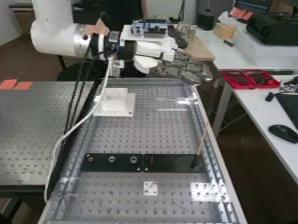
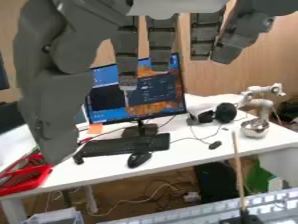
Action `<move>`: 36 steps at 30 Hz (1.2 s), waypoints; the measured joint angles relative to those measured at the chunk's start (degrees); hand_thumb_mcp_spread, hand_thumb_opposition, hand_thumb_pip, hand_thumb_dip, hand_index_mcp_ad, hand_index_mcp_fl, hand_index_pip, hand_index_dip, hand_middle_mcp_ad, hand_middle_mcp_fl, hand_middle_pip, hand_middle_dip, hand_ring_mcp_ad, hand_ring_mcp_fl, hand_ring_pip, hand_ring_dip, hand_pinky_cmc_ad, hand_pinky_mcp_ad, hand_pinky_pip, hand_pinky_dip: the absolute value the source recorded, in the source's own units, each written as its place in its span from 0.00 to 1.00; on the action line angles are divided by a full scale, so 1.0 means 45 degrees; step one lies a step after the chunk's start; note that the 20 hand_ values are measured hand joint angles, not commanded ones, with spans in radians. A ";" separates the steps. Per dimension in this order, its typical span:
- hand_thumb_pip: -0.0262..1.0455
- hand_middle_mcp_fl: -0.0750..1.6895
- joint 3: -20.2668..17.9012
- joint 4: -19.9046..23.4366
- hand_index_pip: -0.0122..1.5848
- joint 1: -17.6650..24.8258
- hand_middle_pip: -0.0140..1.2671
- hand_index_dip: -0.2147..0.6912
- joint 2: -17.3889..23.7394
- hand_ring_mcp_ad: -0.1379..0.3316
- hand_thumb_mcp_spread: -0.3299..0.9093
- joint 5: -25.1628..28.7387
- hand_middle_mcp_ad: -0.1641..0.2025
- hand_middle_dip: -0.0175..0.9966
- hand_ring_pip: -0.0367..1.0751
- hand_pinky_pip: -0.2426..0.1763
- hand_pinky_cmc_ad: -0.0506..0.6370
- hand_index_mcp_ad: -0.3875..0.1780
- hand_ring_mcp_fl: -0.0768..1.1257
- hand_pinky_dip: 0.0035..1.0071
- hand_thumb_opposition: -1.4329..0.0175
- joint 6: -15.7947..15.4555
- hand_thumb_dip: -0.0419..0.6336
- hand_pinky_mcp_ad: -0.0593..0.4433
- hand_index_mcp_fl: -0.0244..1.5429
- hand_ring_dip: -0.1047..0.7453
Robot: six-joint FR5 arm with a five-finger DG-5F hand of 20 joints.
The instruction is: Grab the drill bit and place it in the clear container
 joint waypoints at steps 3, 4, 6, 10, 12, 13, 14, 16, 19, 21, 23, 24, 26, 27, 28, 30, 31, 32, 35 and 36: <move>0.27 0.08 0.0122 -0.0342 0.06 -0.0171 0.12 0.68 0.0414 0.72 0.65 0.0107 0.61 0.15 0.12 0.36 0.53 0.55 0.05 0.17 0.45 -0.0484 0.40 0.44 0.18 0.14; 0.27 0.08 0.0165 -0.0446 0.06 -0.0229 0.12 0.68 0.0605 0.72 0.64 0.0209 0.61 0.15 0.12 0.36 0.55 0.55 0.05 0.17 0.45 -0.0686 0.37 0.47 0.17 0.14; 0.27 0.08 0.0237 -0.0584 0.06 -0.0318 0.12 0.68 0.0835 0.74 0.63 0.0301 0.61 0.15 0.12 0.36 0.60 0.55 0.05 0.18 0.47 -0.0857 0.37 0.51 0.15 0.14; 0.22 0.08 0.0343 -0.0744 0.06 -0.0482 0.13 0.67 0.1308 0.73 0.62 0.0258 0.61 0.15 0.12 0.37 0.67 0.55 0.05 0.21 0.49 -0.0881 0.30 0.57 0.12 0.14; 0.22 0.08 0.0341 -0.0736 0.06 -0.0527 0.13 0.67 0.1509 0.73 0.60 0.0172 0.61 0.15 0.12 0.37 0.71 0.55 0.05 0.24 0.48 -0.0878 0.25 0.62 0.09 0.14; 0.22 0.08 0.0332 -0.0708 0.06 -0.0554 0.13 0.66 0.1678 0.74 0.59 0.0155 0.61 0.15 0.12 0.37 0.72 0.55 0.05 0.24 0.50 -0.0871 0.25 0.65 0.08 0.14; 0.22 0.08 0.0313 -0.0681 0.06 -0.0563 0.13 0.66 0.1831 0.74 0.59 0.0183 0.61 0.15 0.12 0.37 0.75 0.55 0.05 0.24 0.51 -0.0857 0.25 0.65 0.08 0.14; 0.21 0.08 0.0286 -0.0672 0.06 -0.0568 0.13 0.66 0.1975 0.75 0.59 0.0326 0.61 0.15 0.12 0.36 0.77 0.56 0.05 0.25 0.52 -0.0852 0.26 0.65 0.08 0.14; 0.20 0.08 0.0227 -0.0697 0.06 -0.0551 0.13 0.64 0.2178 0.77 0.57 0.0393 0.61 0.15 0.12 0.37 0.82 0.59 0.05 0.27 0.52 -0.0933 0.21 0.70 0.08 0.14; 0.20 0.08 0.0200 -0.0748 0.06 -0.0543 0.13 0.63 0.2337 0.77 0.56 0.0337 0.61 0.15 0.12 0.37 0.84 0.59 0.05 0.29 0.53 -0.0978 0.19 0.74 0.07 0.14; 0.20 0.08 0.0175 -0.0818 0.06 -0.0522 0.13 0.62 0.2418 0.80 0.55 0.0131 0.61 0.15 0.12 0.37 0.87 0.59 0.05 0.29 0.54 -0.1012 0.19 0.74 0.06 0.14; 0.20 0.08 0.0165 -0.0832 0.07 -0.0515 0.13 0.62 0.2428 0.80 0.55 0.0106 0.61 0.15 0.12 0.37 0.86 0.58 0.05 0.29 0.54 -0.1026 0.19 0.74 0.06 0.14; 0.20 0.08 0.0092 -0.0835 0.07 -0.0483 0.13 0.62 0.2515 0.80 0.55 0.0124 0.61 0.15 0.12 0.37 0.89 0.57 0.05 0.30 0.54 -0.1146 0.17 0.74 0.06 0.14; 0.20 0.08 0.0074 -0.0826 0.07 -0.0477 0.13 0.62 0.2531 0.80 0.55 0.0154 0.61 0.15 0.12 0.37 0.89 0.57 0.05 0.30 0.54 -0.1163 0.16 0.75 0.06 0.14; 0.20 0.08 0.0030 -0.0790 0.07 -0.0463 0.13 0.62 0.2566 0.80 0.55 0.0243 0.61 0.15 0.12 0.36 0.89 0.59 0.05 0.30 0.54 -0.1187 0.16 0.75 0.06 0.14; 0.20 0.08 -0.0053 -0.0714 0.07 -0.0439 0.13 0.62 0.2624 0.80 0.55 0.0354 0.61 0.15 0.12 0.36 0.89 0.61 0.05 0.31 0.54 -0.1195 0.16 0.75 0.06 0.14; 0.20 0.08 -0.0104 -0.0661 0.07 -0.0439 0.13 0.62 0.2663 0.80 0.55 0.0382 0.61 0.15 0.12 0.37 0.89 0.62 0.05 0.31 0.54 -0.1166 0.16 0.75 0.06 0.14; 0.20 0.08 -0.0119 -0.0641 0.07 -0.0439 0.13 0.62 0.2674 0.80 0.55 0.0382 0.61 0.15 0.12 0.37 0.89 0.62 0.05 0.31 0.54 -0.1148 0.16 0.75 0.06 0.14; 0.20 0.08 -0.0125 -0.0688 0.07 -0.0451 0.13 0.62 0.2690 0.80 0.55 0.0109 0.61 0.15 0.12 0.36 0.89 0.62 0.05 0.35 0.54 -0.1136 0.16 0.75 0.06 0.14; 0.20 0.08 -0.0123 -0.0716 0.07 -0.0448 0.13 0.62 0.2691 0.80 0.55 0.0058 0.60 0.15 0.12 0.36 0.89 0.60 0.05 0.36 0.54 -0.1141 0.16 0.75 0.06 0.14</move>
